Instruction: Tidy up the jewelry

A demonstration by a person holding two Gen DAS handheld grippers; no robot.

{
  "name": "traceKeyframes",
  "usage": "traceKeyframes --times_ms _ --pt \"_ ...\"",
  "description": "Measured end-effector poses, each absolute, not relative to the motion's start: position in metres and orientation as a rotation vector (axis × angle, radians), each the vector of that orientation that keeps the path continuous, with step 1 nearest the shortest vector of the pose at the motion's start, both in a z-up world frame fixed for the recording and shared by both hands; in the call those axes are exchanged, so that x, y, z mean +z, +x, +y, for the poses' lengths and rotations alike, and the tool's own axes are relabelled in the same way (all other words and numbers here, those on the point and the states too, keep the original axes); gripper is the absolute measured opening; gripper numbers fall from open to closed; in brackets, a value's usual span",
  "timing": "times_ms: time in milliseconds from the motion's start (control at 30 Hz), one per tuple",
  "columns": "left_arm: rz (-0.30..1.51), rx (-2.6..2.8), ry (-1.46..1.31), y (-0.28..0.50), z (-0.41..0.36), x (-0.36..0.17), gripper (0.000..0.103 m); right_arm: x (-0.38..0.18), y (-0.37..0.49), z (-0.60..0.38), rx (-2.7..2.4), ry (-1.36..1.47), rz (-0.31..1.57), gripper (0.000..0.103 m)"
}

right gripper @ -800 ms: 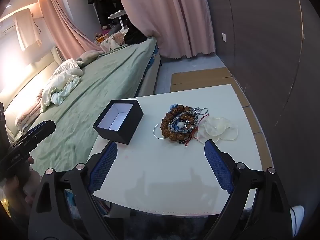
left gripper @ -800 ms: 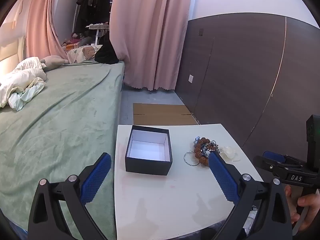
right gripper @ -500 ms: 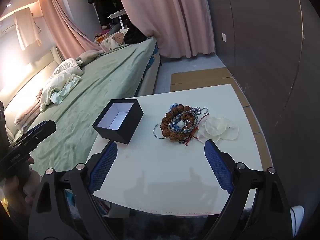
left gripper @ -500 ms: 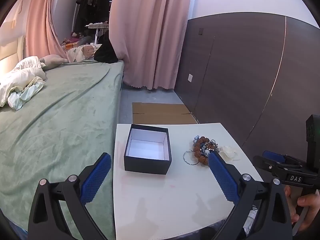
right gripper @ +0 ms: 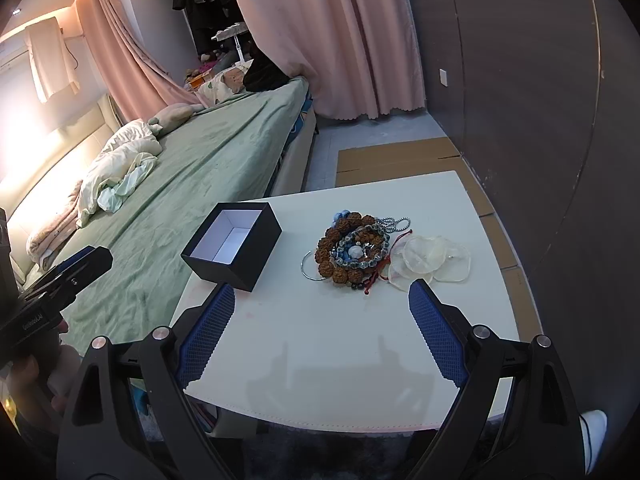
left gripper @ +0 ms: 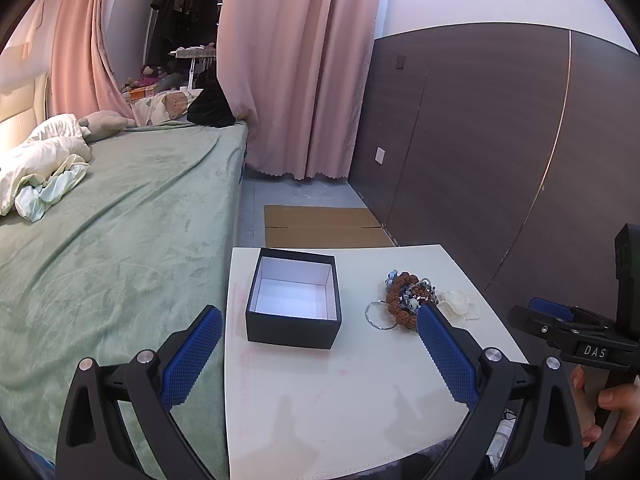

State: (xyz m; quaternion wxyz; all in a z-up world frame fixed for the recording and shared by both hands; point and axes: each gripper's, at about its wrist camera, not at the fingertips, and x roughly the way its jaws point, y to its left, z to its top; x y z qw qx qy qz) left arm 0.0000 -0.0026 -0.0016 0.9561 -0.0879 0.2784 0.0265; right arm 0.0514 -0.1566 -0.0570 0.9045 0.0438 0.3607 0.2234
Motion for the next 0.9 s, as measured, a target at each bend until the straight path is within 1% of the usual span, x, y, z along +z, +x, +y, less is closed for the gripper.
traceKeyframes --times_ms 900 --pt "0.565 0.056 -0.175 0.0014 -0.0051 -0.0022 0.094 -0.0564 0.0520 -0.1530 0.459 0.078 0.745 0.089"
